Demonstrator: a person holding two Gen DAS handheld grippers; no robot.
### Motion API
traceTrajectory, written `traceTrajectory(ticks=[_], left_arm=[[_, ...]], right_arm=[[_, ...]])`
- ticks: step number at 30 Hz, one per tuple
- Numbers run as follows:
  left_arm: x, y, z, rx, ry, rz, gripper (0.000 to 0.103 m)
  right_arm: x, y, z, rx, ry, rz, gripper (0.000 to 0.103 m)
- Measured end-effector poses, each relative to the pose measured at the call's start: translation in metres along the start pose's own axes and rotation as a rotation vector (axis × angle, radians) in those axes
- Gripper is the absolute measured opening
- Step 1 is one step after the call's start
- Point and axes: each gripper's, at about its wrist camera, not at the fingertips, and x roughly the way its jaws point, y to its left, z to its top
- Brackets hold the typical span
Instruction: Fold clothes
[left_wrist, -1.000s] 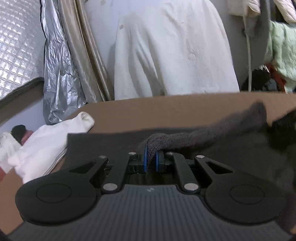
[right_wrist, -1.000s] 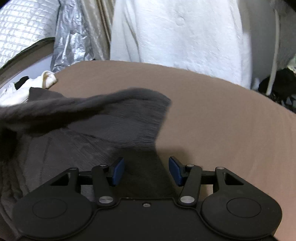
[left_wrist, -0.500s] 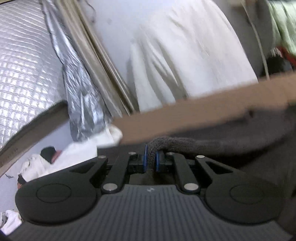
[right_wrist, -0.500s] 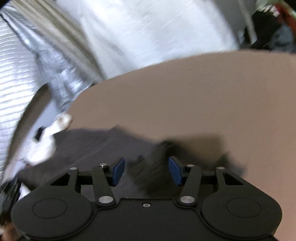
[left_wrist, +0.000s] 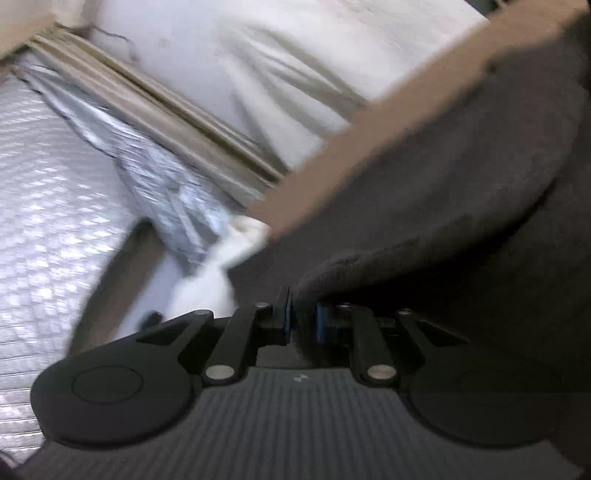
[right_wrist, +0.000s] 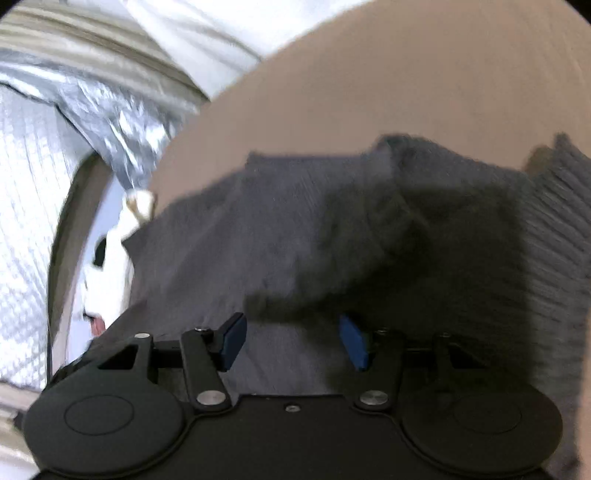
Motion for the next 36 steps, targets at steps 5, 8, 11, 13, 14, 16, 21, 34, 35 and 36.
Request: traceTrajectory(ticks=[5, 8, 11, 13, 14, 16, 21, 34, 35, 36], left_arm=[[-0.03, 0.012, 0.007, 0.036, -0.177, 0.206, 0.036], [-0.012, -0.014, -0.016, 0.214, 0.034, -0.019, 0.057], [0.001, -0.031, -0.042, 0.241, 0.274, -0.352, 0.045], [-0.004, -0.021, -0.043, 0.155, 0.274, -0.384, 0.04], [-0.006, -0.009, -0.039, 0.074, 0.258, -0.421, 0.041], [-0.009, 0.022, -0.026, -0.115, 0.219, -0.52, 0.043], [-0.005, 0.076, 0.003, -0.401, 0.12, -0.556, 0.054], [0.112, 0.031, 0.06, -0.52, 0.254, -0.592, 0.054], [0.113, 0.036, 0.055, -0.521, 0.268, -0.57, 0.054], [0.112, 0.042, 0.05, -0.522, 0.279, -0.543, 0.056]], right_arm=[[0.008, 0.002, 0.011, -0.05, -0.092, -0.02, 0.062], [0.005, -0.011, 0.019, -0.001, -0.12, -0.002, 0.061], [0.002, -0.016, 0.022, 0.041, -0.142, 0.024, 0.061], [0.0, -0.015, 0.023, 0.045, -0.167, 0.03, 0.062], [-0.001, -0.013, 0.023, 0.035, -0.184, 0.028, 0.062], [-0.003, -0.008, 0.024, 0.006, -0.221, 0.014, 0.062], [-0.01, -0.004, 0.029, -0.072, -0.304, -0.052, 0.061], [-0.019, -0.039, 0.065, -0.234, -0.395, -0.25, 0.011], [-0.016, -0.04, 0.064, -0.236, -0.389, -0.256, 0.012], [-0.016, -0.039, 0.066, -0.229, -0.386, -0.256, 0.013]])
